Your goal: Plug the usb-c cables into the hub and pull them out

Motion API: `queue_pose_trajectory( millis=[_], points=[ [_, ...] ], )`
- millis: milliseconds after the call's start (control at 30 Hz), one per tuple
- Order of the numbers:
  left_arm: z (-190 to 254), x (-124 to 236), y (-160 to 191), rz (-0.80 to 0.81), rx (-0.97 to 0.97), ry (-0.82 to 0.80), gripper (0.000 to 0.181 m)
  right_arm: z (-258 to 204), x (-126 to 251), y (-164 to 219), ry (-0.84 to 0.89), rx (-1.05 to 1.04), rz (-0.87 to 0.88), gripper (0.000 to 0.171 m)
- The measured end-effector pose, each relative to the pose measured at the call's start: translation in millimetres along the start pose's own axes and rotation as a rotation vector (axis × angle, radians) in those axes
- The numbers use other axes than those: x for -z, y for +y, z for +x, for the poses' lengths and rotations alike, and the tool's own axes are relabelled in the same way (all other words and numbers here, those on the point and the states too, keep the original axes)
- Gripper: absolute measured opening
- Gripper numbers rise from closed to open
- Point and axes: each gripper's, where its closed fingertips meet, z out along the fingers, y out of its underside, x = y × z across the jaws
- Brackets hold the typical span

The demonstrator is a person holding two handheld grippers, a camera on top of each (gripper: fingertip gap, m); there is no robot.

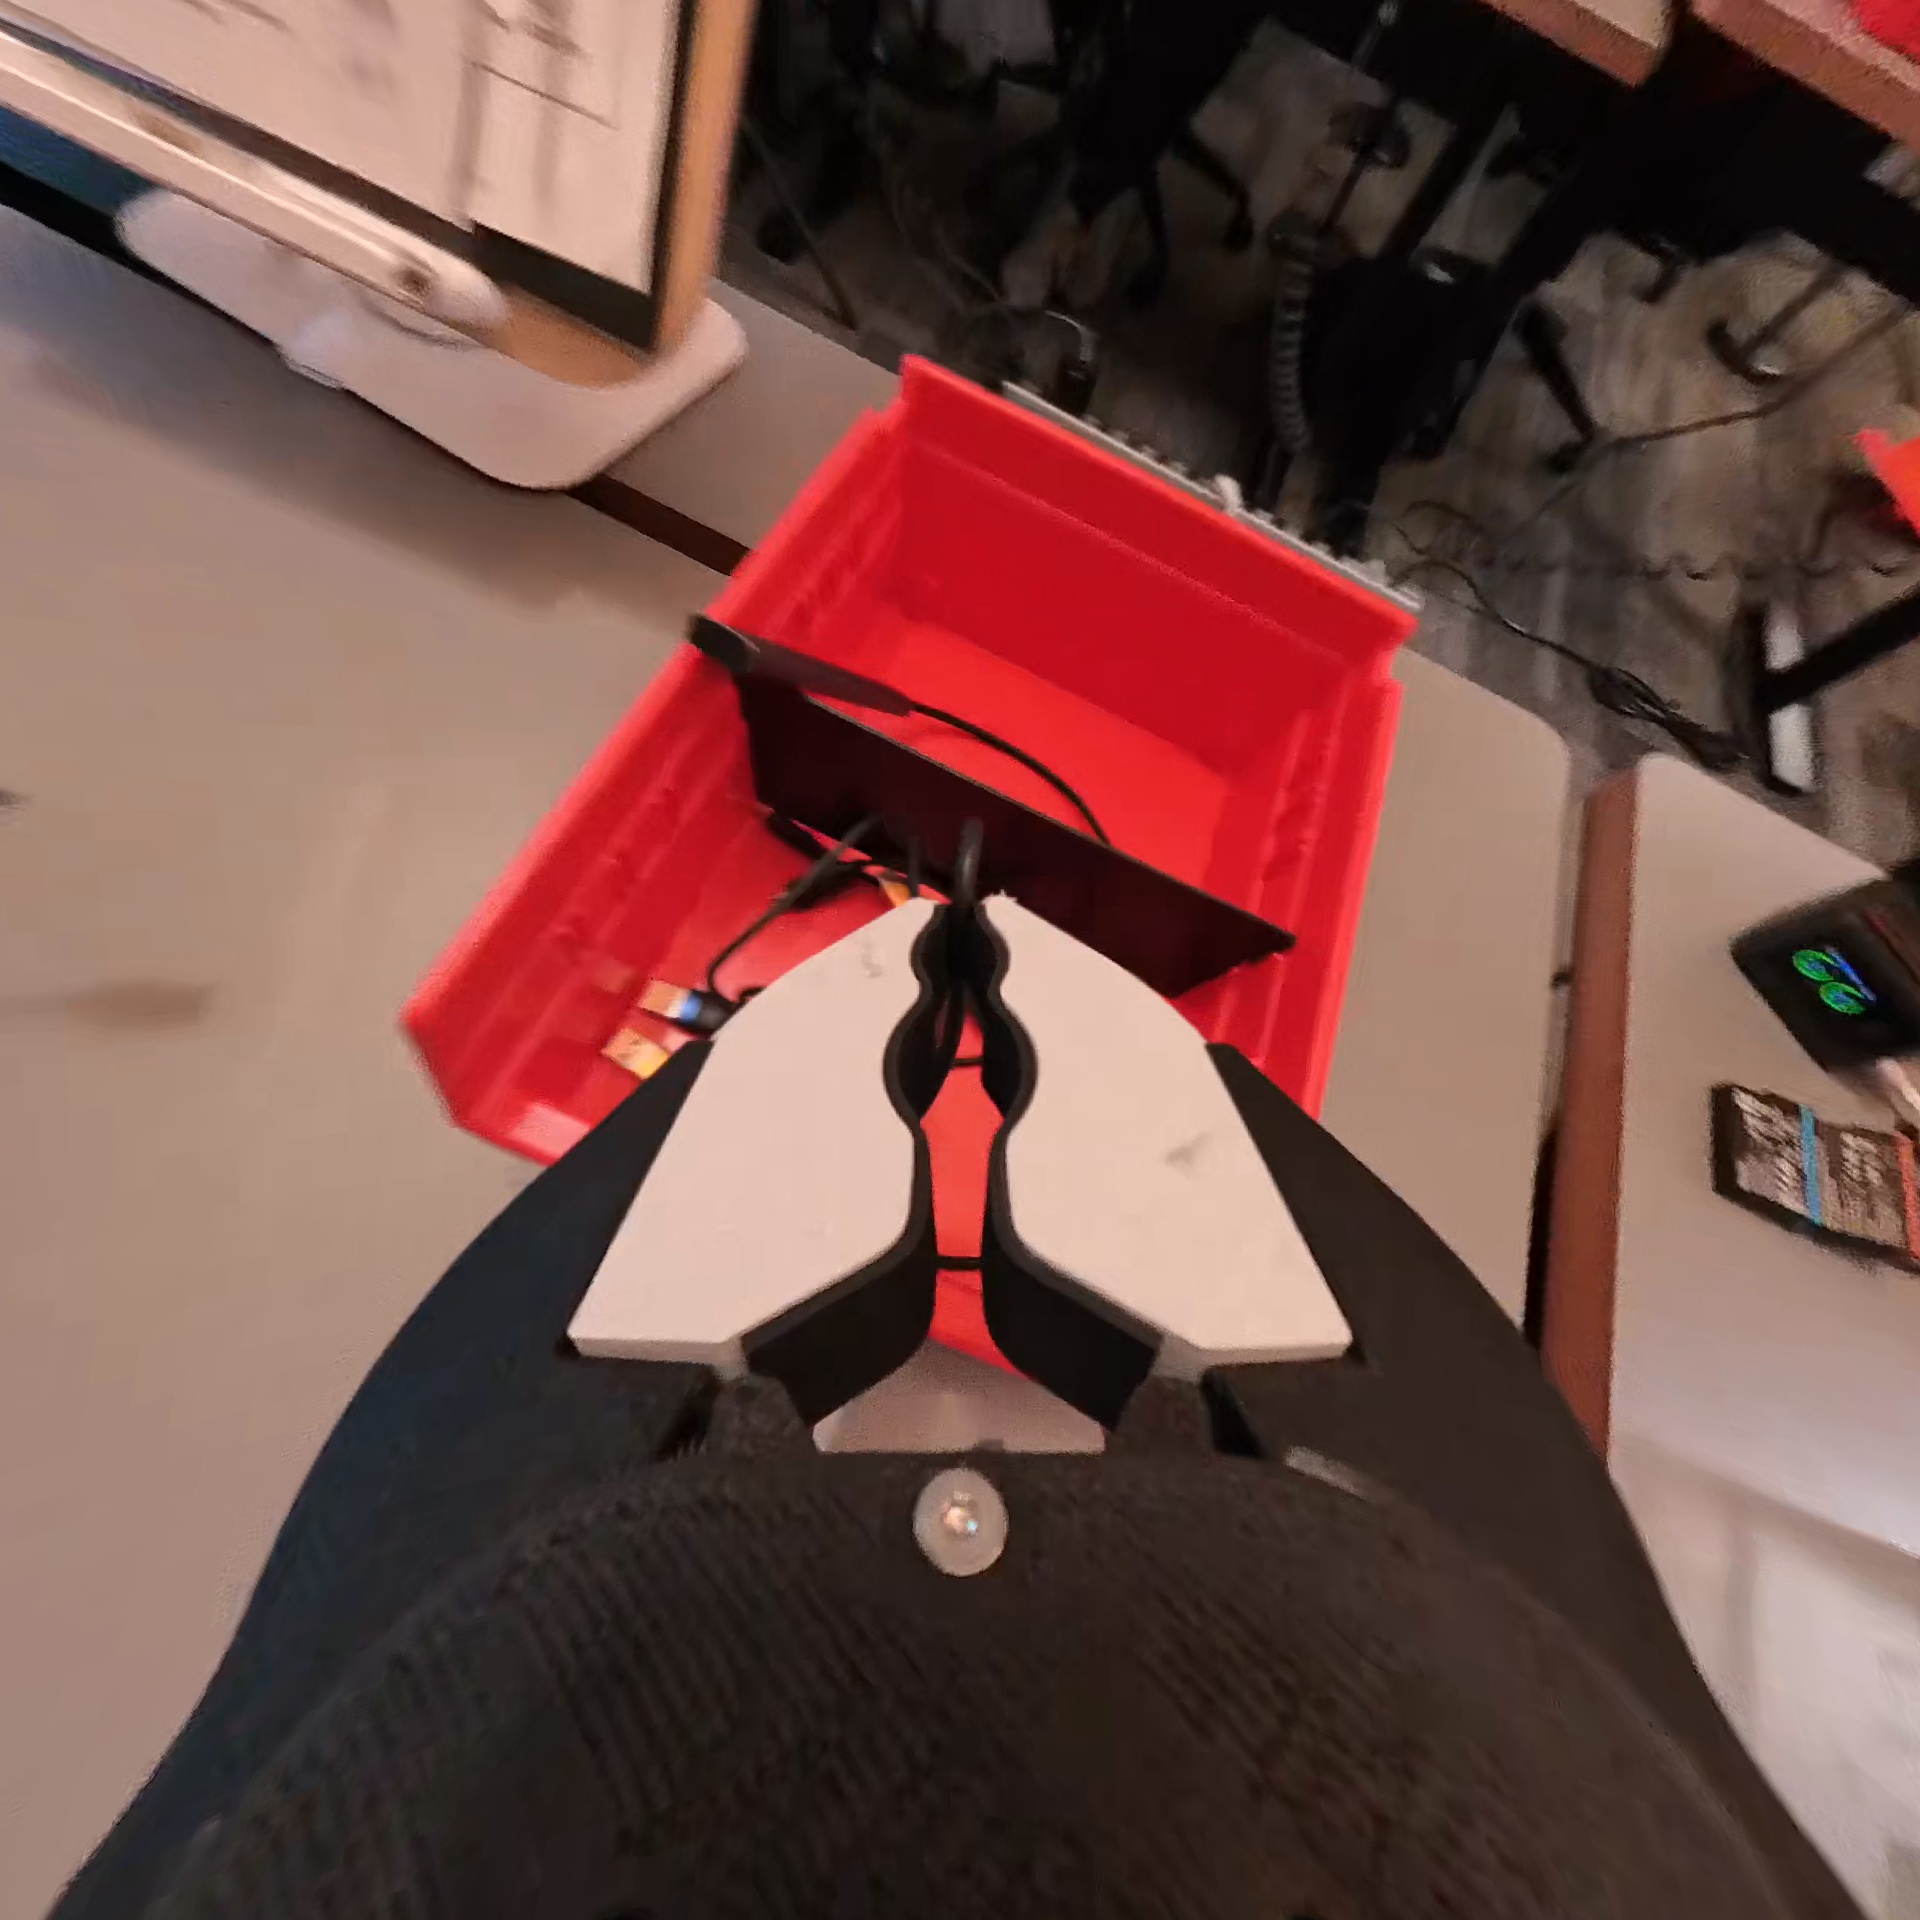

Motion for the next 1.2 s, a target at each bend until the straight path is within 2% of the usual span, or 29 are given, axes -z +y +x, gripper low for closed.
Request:
queue_pose_trajectory(
  millis=[33,133,200,267,300,333,400,433,467,533,567,633,733,767,833,900,1000,1200],
  points=[
    [0,0,1,-0.002,-0.001,0.001,0.023,6,-6,8,0.039,-0.003,-0.015,0.003],
    [1,-2,5,-0.013,-0.001,0.006,0.023,0,-26,38,0.006,-0.026,-0.118,0.007],
    [2,-4,10,-0.027,0.004,0.013,0.023,2,-30,54,0.055,-0.03,-0.182,0.041],
    [5,-6,16,-0.046,0.003,0.037,0.023,4,-17,57,0.161,-0.003,-0.194,0.073],
    [7,-7,19,-0.058,-0.006,0.055,0.023,-8,-8,49,0.171,0.023,-0.133,0.089],
    [9,-8,22,-0.069,-0.021,0.08,0.023,-33,2,38,0.104,0.05,-0.046,0.091],
    [17,-9,30,-0.089,-0.053,0.161,0.023,-116,32,17,-0.221,0.089,0.159,0.08],
    [21,-8,34,-0.091,-0.062,0.211,0.023,-161,57,8,-0.412,0.09,0.271,0.077],
    [27,-7,38,-0.087,-0.067,0.266,0.023,-198,85,-1,-0.569,0.086,0.389,0.066],
    [40,-3,46,-0.068,-0.077,0.384,0.023,-249,132,-8,-0.744,0.096,0.565,0.049],
    [48,-1,48,-0.055,-0.077,0.443,0.023,-262,143,-6,-0.752,0.093,0.601,0.047],
    [59,3,50,-0.02,-0.077,0.521,0.023,-276,144,3,-0.745,-0.012,0.55,0.048],
    [74,7,51,0.018,-0.125,0.588,0.023,-300,146,29,-0.956,-0.321,0.34,0.047],
    [78,8,53,0.018,-0.149,0.608,0.023,-302,148,29,-1.015,-0.44,0.35,0.051],
    [85,9,58,0.01,-0.201,0.635,0.023,-294,148,27,-1.079,-0.711,0.383,0.042],
    [90,9,64,-0.003,-0.241,0.652,0.023,-293,154,31,-1.194,-0.873,0.361,0.033],
    [93,9,70,-0.016,-0.287,0.657,0.023,-307,146,55,-1.212,-0.878,0.175,0.032],
    [99,11,78,-0.043,-0.33,0.69,0.023,-312,154,64,-1.339,-0.973,0.078,0.011]
  ],
)
